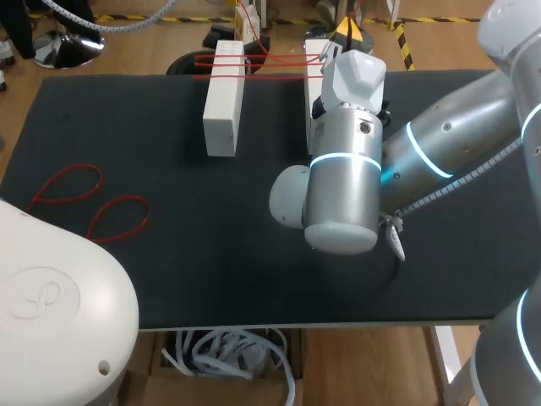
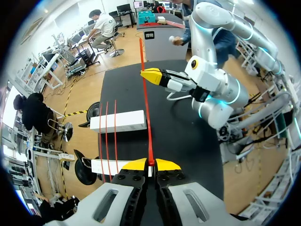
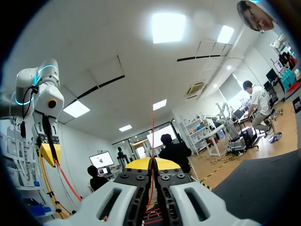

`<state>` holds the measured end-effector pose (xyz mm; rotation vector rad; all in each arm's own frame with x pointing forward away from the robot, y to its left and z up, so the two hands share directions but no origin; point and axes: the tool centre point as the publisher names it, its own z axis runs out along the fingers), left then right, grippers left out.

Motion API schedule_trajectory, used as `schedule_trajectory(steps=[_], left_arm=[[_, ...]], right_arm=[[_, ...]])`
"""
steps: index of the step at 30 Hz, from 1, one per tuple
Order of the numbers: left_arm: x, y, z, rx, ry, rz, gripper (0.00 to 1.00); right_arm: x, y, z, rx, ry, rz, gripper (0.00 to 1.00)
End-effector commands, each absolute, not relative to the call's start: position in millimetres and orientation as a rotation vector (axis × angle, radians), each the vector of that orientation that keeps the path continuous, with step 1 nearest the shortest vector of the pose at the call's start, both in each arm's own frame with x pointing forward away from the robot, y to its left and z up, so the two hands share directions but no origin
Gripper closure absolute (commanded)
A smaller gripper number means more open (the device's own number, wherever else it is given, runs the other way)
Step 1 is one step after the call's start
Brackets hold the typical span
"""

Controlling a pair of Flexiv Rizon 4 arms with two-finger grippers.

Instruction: Grab the tape and strap the tape.

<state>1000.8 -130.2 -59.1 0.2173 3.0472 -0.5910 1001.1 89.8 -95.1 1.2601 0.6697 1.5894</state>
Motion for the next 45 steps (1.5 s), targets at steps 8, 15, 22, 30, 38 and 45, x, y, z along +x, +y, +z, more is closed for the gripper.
schedule_trajectory(steps=[8,15,22,30,38,45], left_arm=[[1000,-130,-58,0.215,3.05,-0.586,1.0],[1000,-130,-58,0.215,3.05,-0.586,1.0],[1000,-130,-58,0.215,3.05,-0.586,1.0],[1000,-130,-58,0.215,3.05,-0.586,1.0],[1000,-130,-58,0.215,3.05,-0.586,1.0],[1000,-130,-58,0.215,3.05,-0.586,1.0]], right_arm=[[1016,94,-88,1.277,0.758,1.543,1.0],[1021,96,-76,1.275,0.907,1.434,1.0],[1007,93,-53,1.237,1.061,1.32,1.0],[996,81,-31,1.188,1.234,1.171,1.0],[990,72,-27,1.167,1.314,1.072,1.0],[990,72,-27,1.167,1.314,1.072,1.0]])
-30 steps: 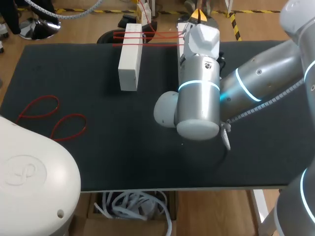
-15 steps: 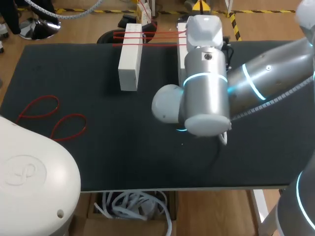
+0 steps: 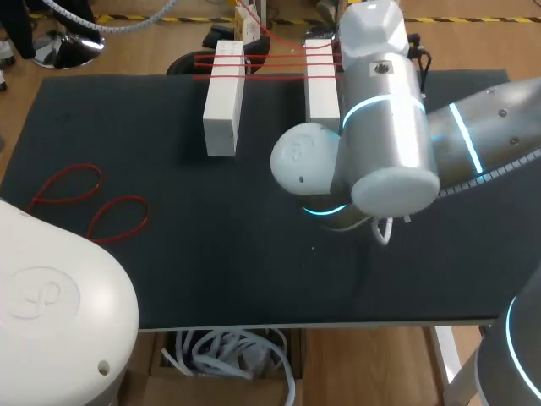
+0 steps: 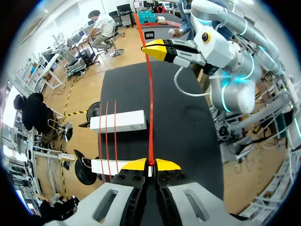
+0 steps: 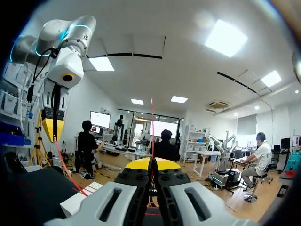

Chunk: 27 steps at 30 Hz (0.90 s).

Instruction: Grab the tape and strap the tape.

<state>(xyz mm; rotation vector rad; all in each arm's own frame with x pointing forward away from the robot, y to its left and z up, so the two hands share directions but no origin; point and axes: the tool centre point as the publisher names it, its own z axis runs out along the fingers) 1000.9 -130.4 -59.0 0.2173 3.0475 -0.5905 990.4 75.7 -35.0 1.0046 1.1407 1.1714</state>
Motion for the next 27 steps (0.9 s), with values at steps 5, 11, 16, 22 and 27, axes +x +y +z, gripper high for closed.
schedule_trajectory(steps=[5,11,16,22,27], left_arm=[[1000,-130,-58,0.215,3.05,-0.586,1.0],[1000,-130,-58,0.215,3.05,-0.586,1.0],[1000,-130,-58,0.215,3.05,-0.586,1.0],[1000,-130,-58,0.215,3.05,-0.586,1.0],[1000,-130,-58,0.215,3.05,-0.586,1.0]], right_arm=[[990,72,-27,1.167,1.314,1.072,1.0],[984,91,-31,1.01,1.431,0.934,1.0],[981,102,-35,0.813,1.514,0.746,1.0],[980,98,-25,0.619,1.594,0.586,1.0],[980,93,-20,0.431,1.656,0.545,1.0]])
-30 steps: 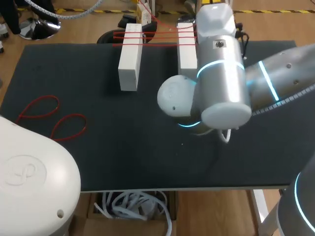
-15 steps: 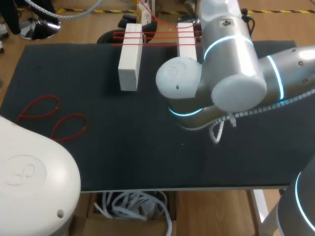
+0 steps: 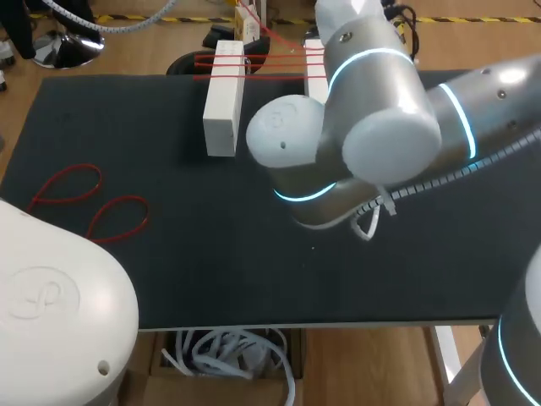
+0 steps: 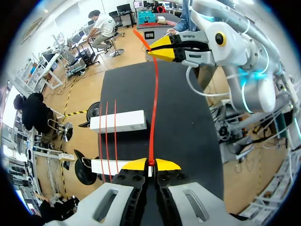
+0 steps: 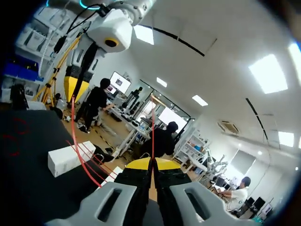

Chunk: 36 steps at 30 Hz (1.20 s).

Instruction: Grab the tape and strap the tape.

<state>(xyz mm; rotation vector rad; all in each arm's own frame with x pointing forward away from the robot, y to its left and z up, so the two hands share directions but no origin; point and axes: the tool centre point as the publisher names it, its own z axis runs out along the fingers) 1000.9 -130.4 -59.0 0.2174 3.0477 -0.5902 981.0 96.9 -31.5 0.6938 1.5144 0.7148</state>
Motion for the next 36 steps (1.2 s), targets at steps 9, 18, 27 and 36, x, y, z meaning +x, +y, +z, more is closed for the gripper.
schedule_trajectory(steps=[9,18,27,36], left_arm=[[1000,-130,-58,0.215,3.05,-0.586,1.0],[1000,-130,-58,0.215,3.05,-0.586,1.0],[1000,-130,-58,0.215,3.05,-0.586,1.0],[1000,-130,-58,0.215,3.05,-0.586,1.0]], right_arm=[[974,90,-4,0.449,1.511,0.828,1.0],[974,90,-4,0.449,1.511,0.828,1.0],[975,99,-7,0.492,1.668,0.698,1.0],[971,104,-5,0.422,1.818,0.364,1.0]])
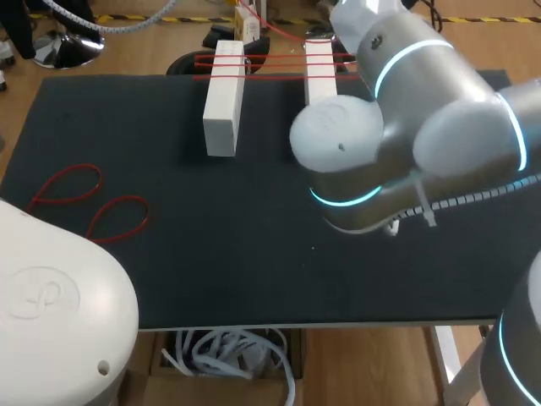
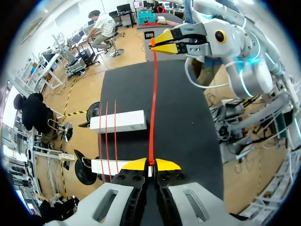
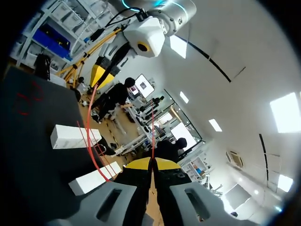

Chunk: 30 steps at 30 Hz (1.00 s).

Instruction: Grab the tape and strap the tape.

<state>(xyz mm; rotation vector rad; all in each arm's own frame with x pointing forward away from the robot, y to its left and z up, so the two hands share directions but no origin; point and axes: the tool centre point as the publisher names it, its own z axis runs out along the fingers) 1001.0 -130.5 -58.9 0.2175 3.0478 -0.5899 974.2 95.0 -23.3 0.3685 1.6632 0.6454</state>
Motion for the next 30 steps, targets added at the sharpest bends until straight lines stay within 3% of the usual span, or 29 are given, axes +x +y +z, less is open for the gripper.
schedule_trajectory(steps=[1,16,30], left_arm=[[1000,-130,-58,0.215,3.05,-0.586,1.0],[1000,-130,-58,0.215,3.05,-0.586,1.0],[1000,-130,-58,0.215,3.05,-0.586,1.0]], right_arm=[[971,104,-5,0.397,1.828,0.32,1.0],[974,106,-4,0.085,1.742,-0.234,1.0],[988,116,-5,-0.056,1.553,-0.297,1.0]])
